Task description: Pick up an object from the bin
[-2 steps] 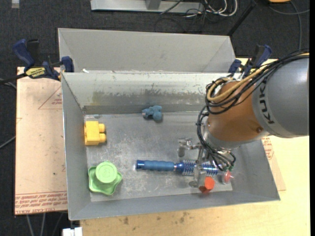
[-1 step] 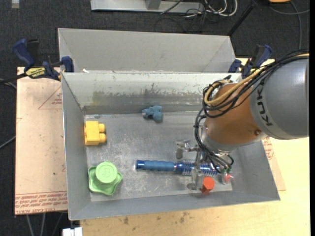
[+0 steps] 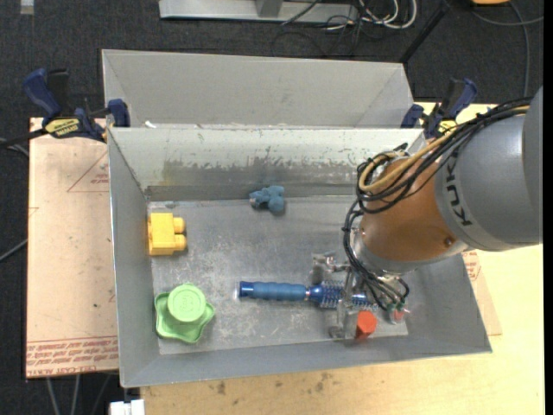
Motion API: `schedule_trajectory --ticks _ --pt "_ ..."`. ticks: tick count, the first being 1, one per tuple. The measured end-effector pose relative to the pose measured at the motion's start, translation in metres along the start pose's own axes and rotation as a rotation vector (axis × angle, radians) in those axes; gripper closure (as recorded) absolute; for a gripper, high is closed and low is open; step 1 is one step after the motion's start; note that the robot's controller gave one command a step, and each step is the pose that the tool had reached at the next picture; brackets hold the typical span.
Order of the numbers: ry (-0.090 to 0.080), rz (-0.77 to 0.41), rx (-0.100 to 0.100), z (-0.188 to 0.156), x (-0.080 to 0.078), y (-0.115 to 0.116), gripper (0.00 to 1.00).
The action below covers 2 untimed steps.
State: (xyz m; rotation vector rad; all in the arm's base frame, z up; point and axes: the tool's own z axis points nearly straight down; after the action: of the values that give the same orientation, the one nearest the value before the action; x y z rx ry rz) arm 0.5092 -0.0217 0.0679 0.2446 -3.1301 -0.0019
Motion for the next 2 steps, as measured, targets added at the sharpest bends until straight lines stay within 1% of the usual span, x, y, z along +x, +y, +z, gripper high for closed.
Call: schedule_trajectory --ticks 1,2 --pt "-0.001 -0.002 -0.001 0.0000 -0.0007 0.0008 0.00" --pt "-0.001 -0.002 -0.001 0.0000 -0.0006 0.0009 1.00"
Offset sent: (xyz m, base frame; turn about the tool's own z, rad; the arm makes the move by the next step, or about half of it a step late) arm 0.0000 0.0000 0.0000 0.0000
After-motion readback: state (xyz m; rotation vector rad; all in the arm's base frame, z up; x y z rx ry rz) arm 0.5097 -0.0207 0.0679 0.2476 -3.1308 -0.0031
